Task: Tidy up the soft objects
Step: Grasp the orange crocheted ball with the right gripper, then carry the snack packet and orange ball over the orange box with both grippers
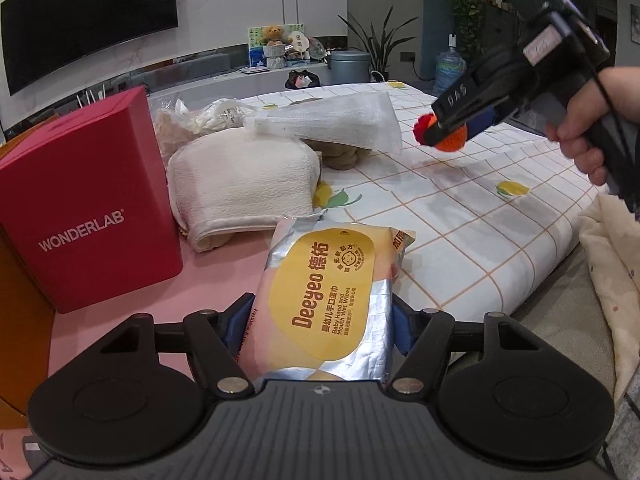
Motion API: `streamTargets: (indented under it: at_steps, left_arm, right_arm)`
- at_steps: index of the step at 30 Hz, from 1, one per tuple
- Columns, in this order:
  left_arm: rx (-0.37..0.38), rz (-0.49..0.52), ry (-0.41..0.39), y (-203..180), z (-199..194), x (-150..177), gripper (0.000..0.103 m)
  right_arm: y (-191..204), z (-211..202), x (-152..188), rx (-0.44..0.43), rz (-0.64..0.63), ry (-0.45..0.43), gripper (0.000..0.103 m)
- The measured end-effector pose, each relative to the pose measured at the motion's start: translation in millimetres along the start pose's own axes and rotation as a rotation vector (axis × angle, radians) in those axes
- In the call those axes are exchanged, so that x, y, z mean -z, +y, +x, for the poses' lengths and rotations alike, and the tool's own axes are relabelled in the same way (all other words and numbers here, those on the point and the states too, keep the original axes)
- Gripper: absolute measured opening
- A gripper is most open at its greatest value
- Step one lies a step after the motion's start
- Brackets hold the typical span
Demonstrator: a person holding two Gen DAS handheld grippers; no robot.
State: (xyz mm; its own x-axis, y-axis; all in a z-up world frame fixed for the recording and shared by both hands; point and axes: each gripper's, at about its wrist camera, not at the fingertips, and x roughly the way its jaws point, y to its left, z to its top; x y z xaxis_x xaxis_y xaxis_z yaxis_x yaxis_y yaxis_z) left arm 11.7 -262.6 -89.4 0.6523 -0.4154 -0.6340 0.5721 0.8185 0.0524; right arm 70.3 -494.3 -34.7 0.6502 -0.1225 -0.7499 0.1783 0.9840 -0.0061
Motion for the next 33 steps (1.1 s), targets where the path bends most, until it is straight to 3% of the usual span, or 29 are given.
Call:
streamTargets:
  at_steps: [6,21,28,33]
  left_arm:
    - [0.009,-0.027,-0.009,0.8,-4.9,-3.0,0.076]
    - [0.044,-0.091,-0.163,11.8,-44.2,-34.5,0.076]
    - [0.051,-0.107,-0.249,28.7,-69.7,-62.7,0.076]
    - [0.029,-0.107,-0.314,53.8,-99.2,-78.9,0.076]
  right_arm:
    - [-2.6,-13.6,2.6,-0.009,0.050,-0.020,0.042]
    - [-4.5,-37.8,7.1,-0.053,0.122,-0.053,0.041]
    - [-3.8,-75.0,11.1,-0.052,0.201,-0.132,0.042]
    - [18.0,-110.6,1.6,-0.066,0.186,-0.241,0.042]
